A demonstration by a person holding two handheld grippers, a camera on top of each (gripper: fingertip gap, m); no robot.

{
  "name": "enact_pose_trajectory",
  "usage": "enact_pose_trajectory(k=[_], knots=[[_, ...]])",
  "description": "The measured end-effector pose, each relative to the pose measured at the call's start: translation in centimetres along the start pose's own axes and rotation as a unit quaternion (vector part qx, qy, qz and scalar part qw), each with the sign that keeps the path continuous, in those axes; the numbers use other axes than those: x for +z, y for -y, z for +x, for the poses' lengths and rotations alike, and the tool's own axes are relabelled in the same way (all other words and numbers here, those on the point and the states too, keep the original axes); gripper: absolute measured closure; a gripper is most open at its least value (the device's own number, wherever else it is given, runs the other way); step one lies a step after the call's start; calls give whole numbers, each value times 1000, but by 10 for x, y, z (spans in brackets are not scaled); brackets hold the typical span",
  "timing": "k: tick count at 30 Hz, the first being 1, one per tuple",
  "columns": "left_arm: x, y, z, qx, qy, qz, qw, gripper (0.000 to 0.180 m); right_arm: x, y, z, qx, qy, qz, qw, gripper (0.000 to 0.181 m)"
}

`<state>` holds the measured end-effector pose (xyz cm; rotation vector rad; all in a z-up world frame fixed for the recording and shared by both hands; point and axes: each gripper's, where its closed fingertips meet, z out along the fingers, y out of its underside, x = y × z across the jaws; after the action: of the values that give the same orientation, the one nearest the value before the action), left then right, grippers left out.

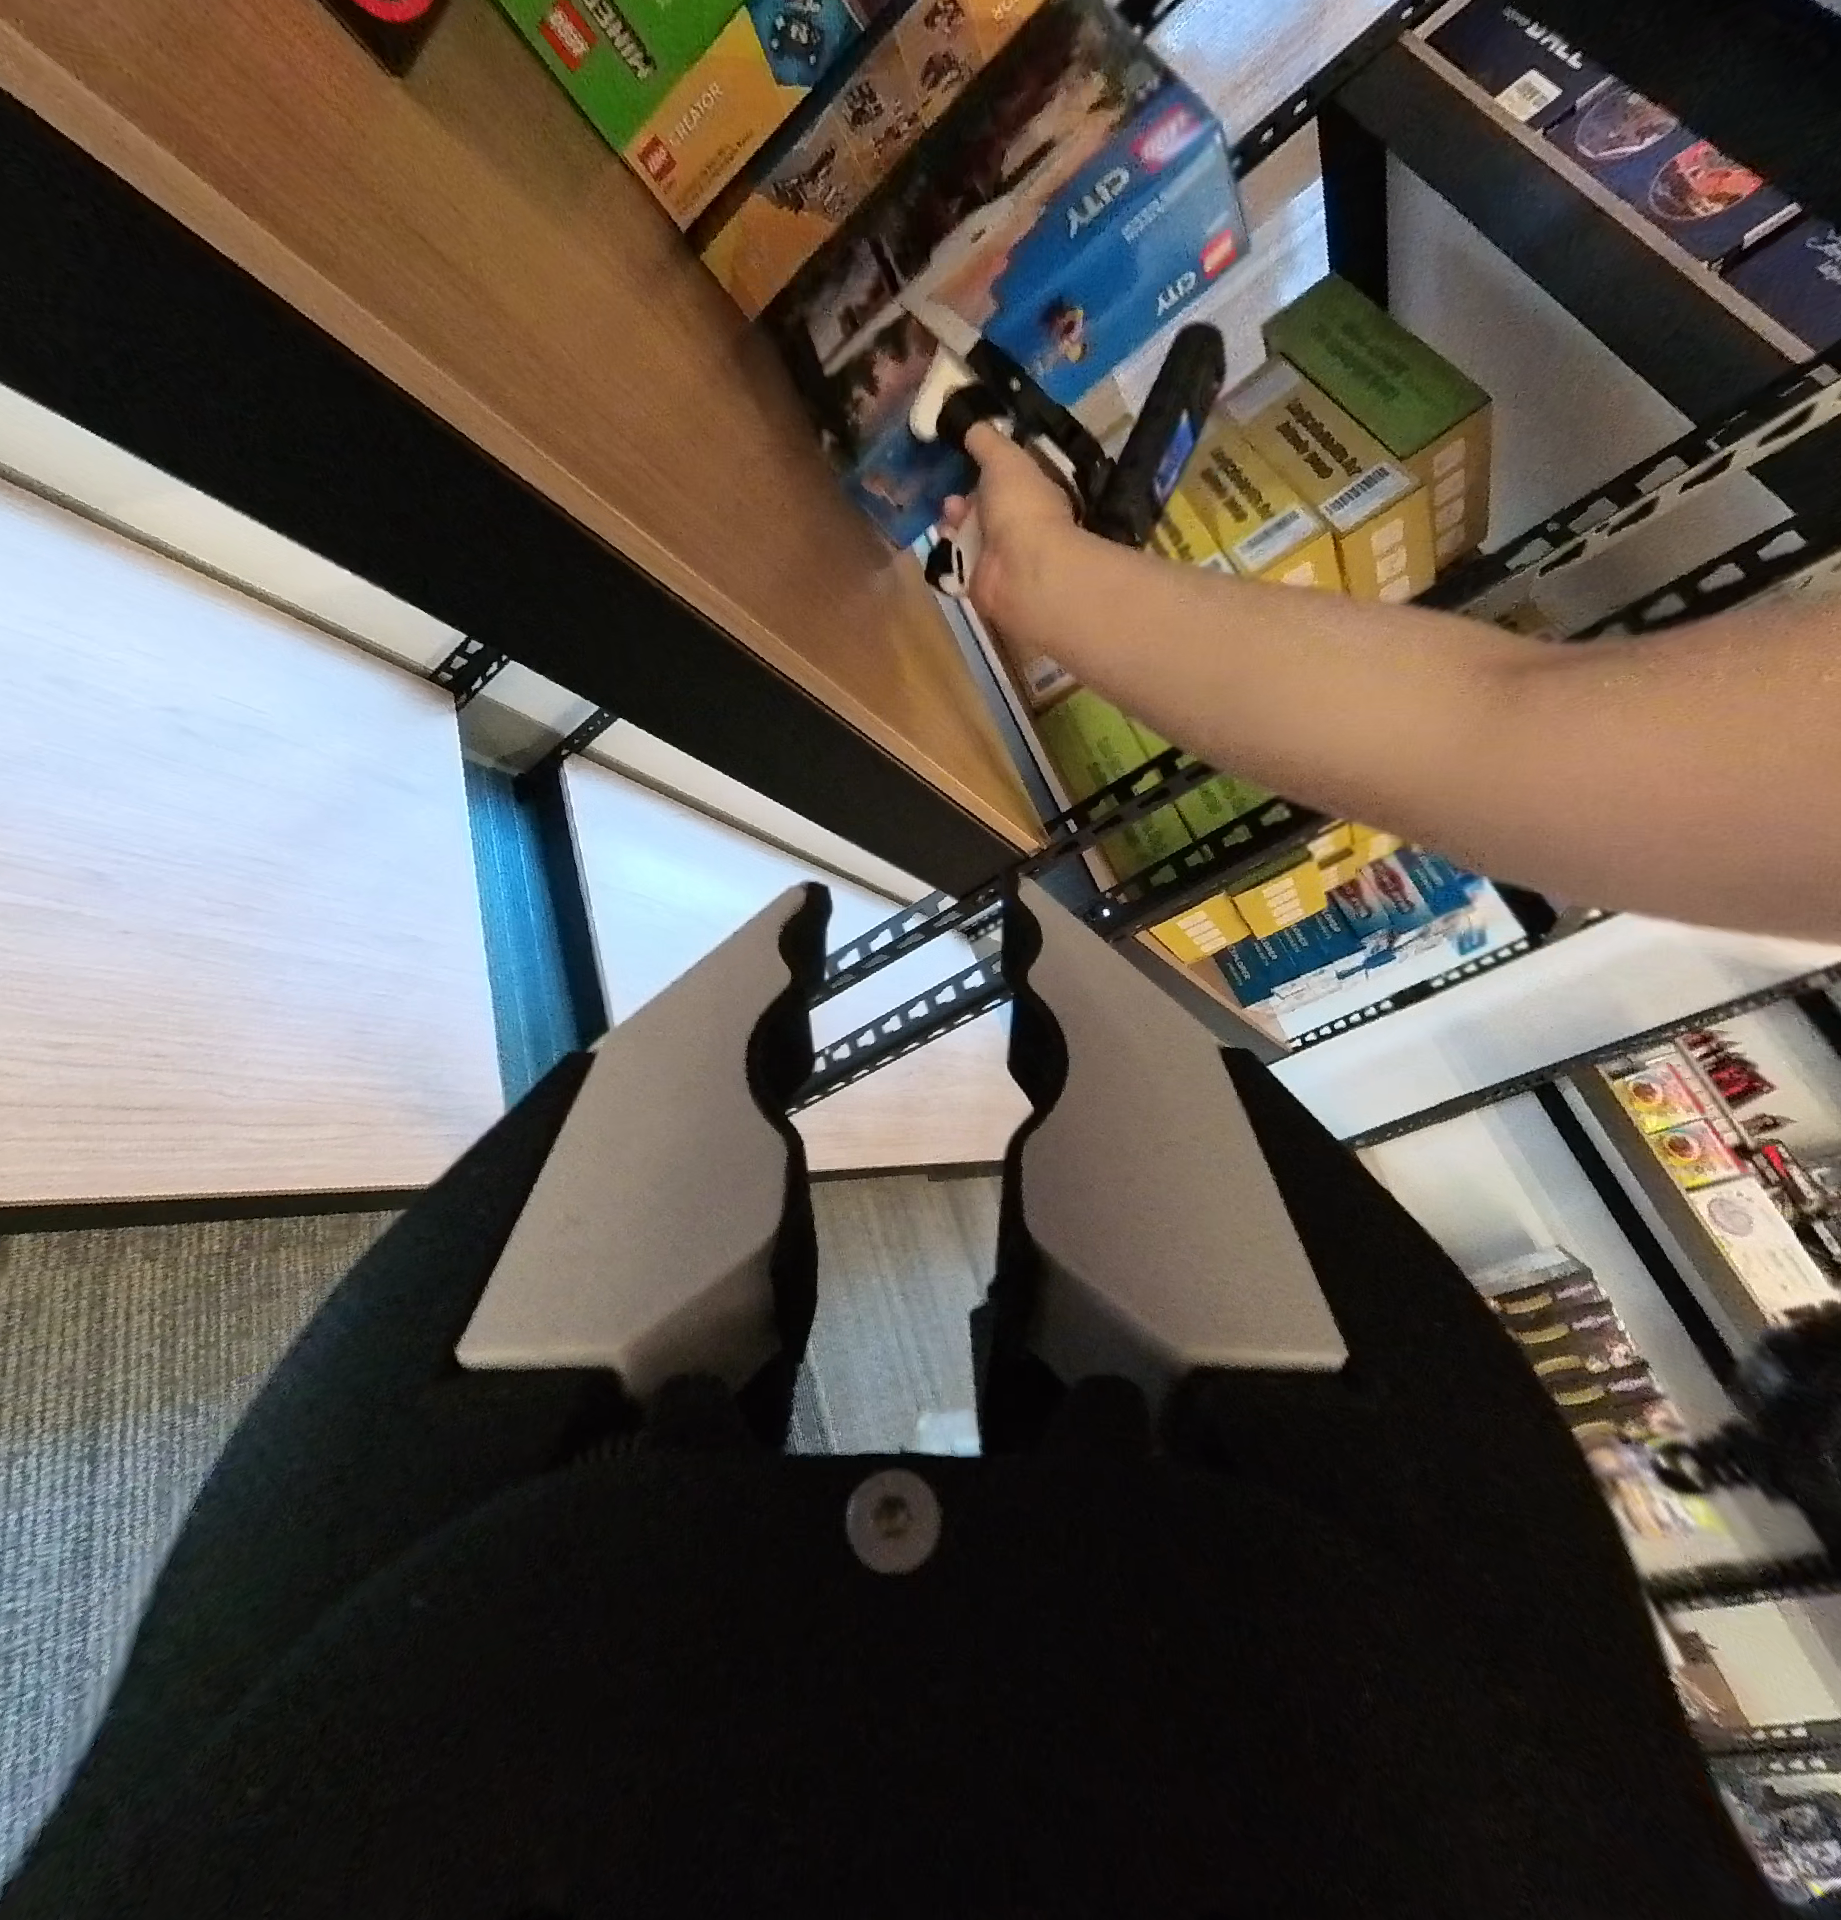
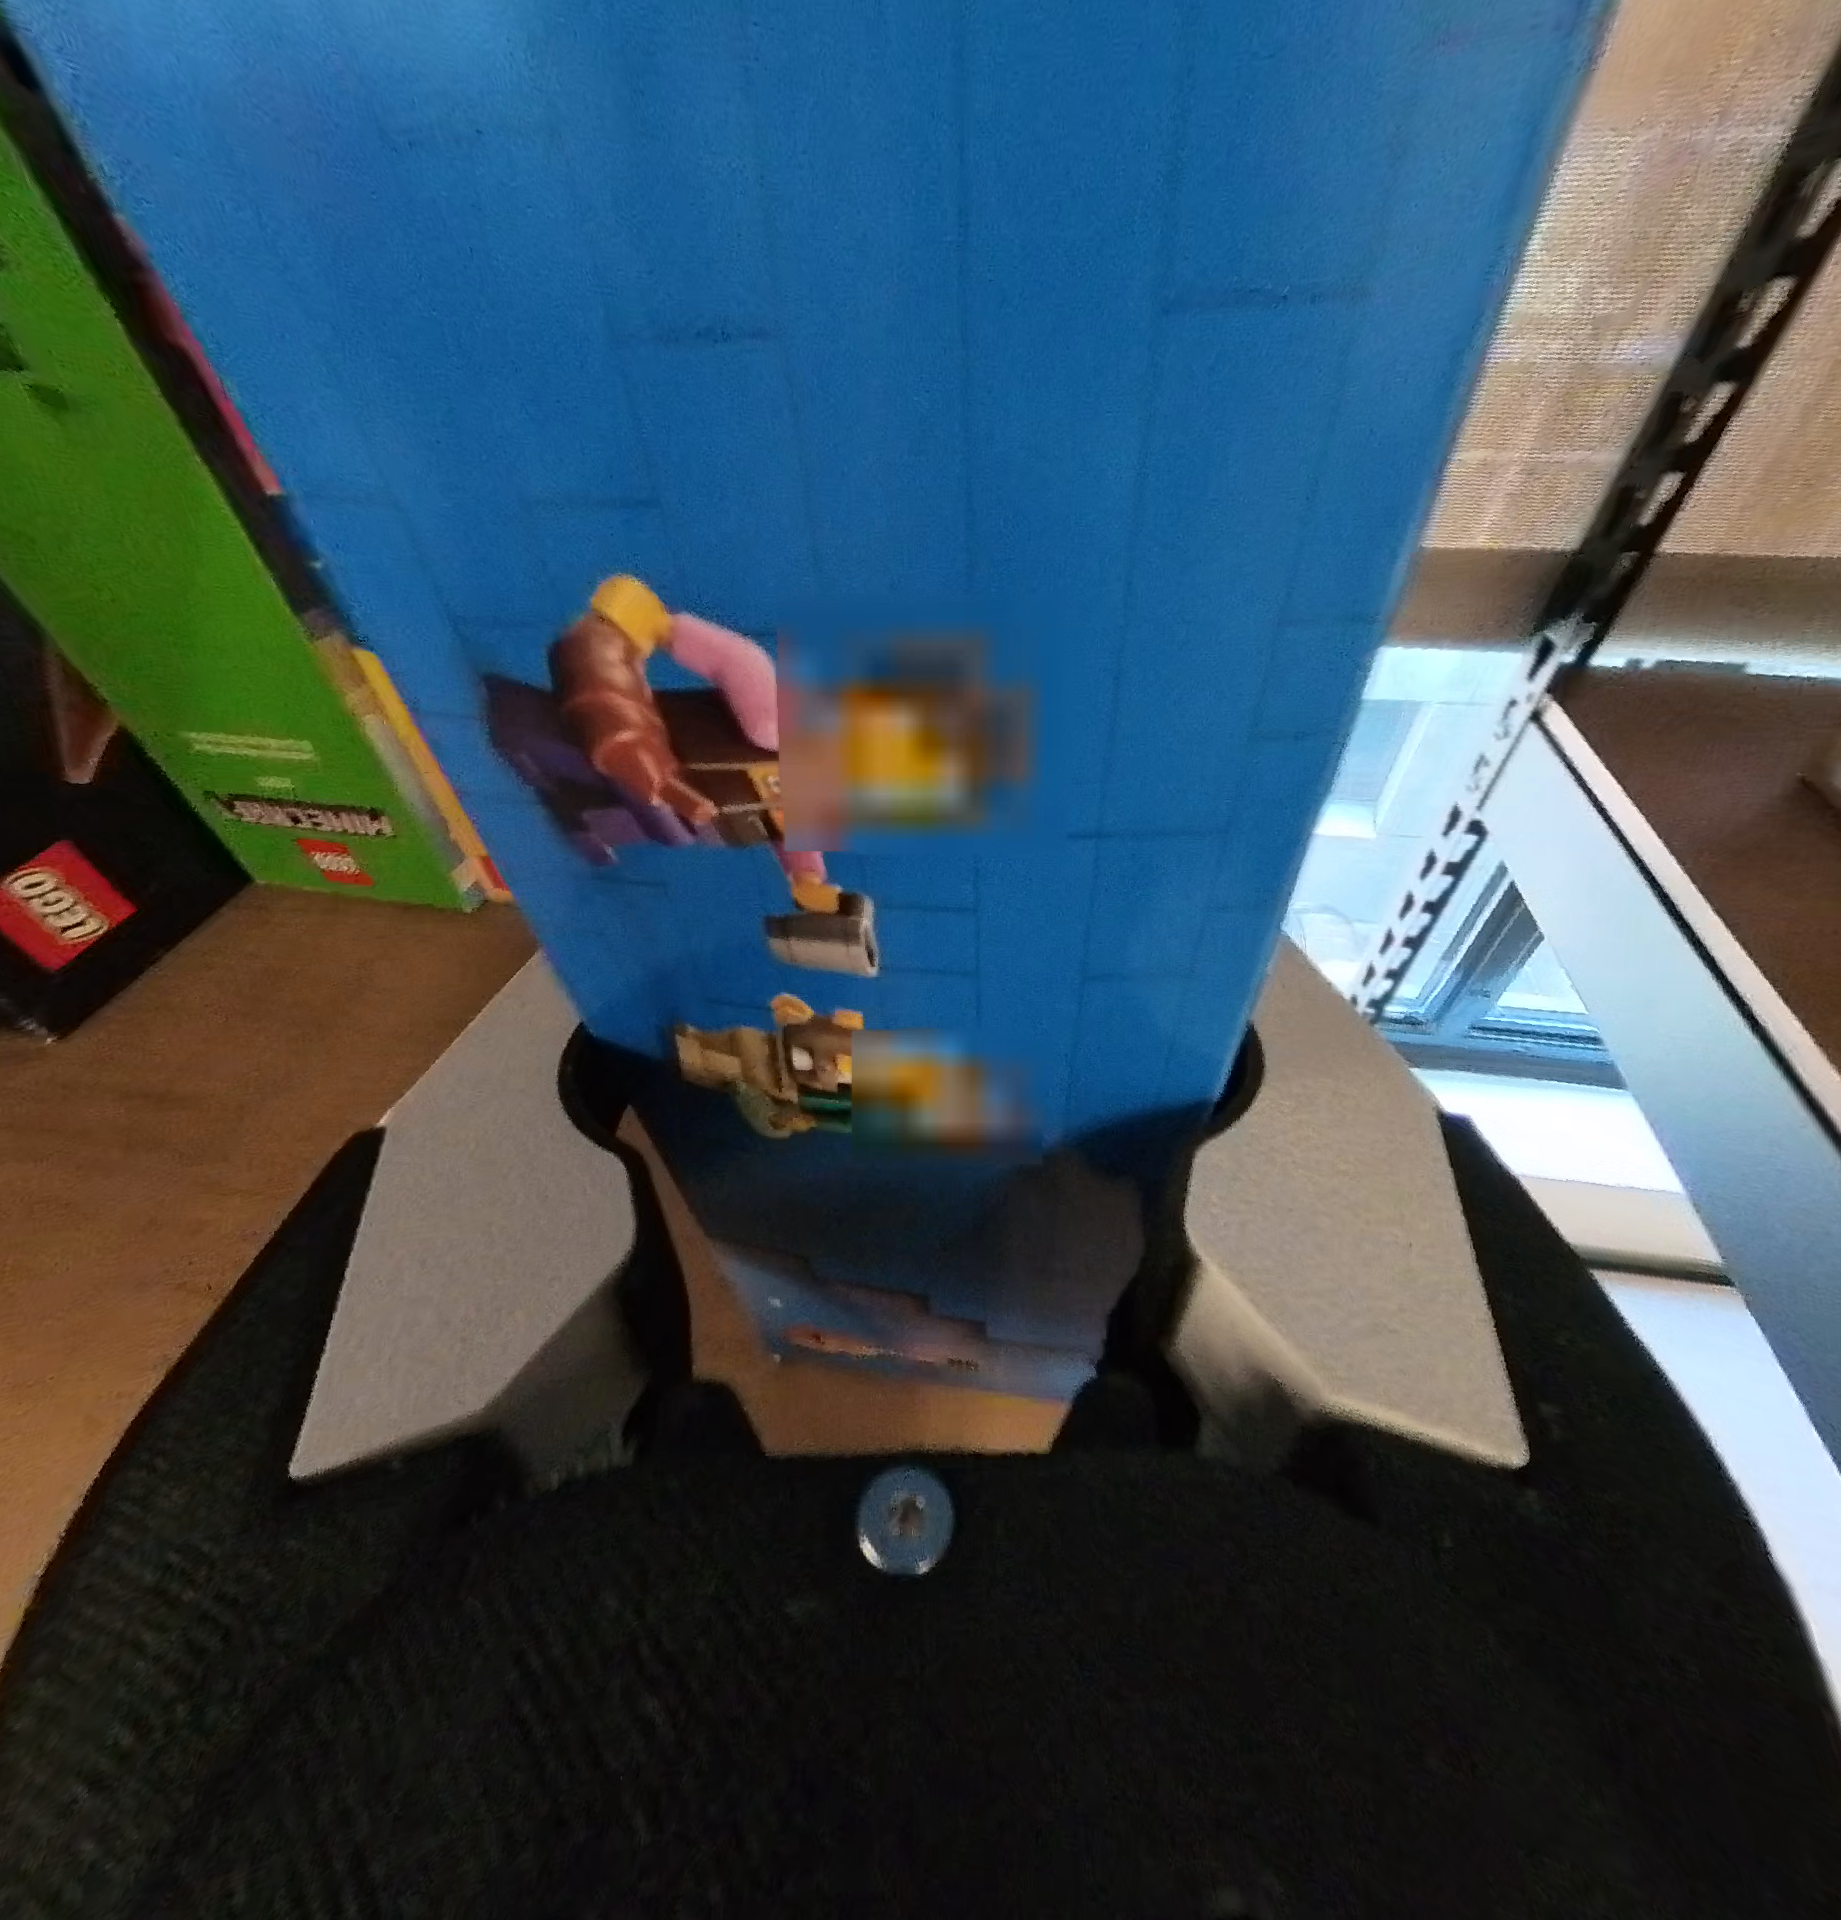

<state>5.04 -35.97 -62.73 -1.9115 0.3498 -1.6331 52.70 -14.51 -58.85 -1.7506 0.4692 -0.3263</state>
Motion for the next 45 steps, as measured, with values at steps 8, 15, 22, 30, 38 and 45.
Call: enact_pose_trajectory(k=[8, 15, 22, 30, 38, 45], knots=[[20, -4, 2, -2, -6, -8, 1000, 148, 46, 10, -15, -1, 12, 1, 1000, 69], [26, -13, 8, 3, -18, -26, 1000, 150, 70, -24, -26, -58, 20, -109, 992, 73], [20, -16, 12, 21, -8, -36, 999, 150, 44, -41, -20, -198, 7, -98, 975, 89], [11, -26, 7, 3, 12, -30, 999, 150, 56, -41, -13, -183, 76, -114, 973, 100], [24, -37, 17, 7, 10, -28, 1000, 150, 82, -38, -7, -175, 77, -141, 971, 100], [27, -50, 26, 8, 15, -19, 1000, 150, 76, -60, 7, -184, 14, -212, 960, 110]])
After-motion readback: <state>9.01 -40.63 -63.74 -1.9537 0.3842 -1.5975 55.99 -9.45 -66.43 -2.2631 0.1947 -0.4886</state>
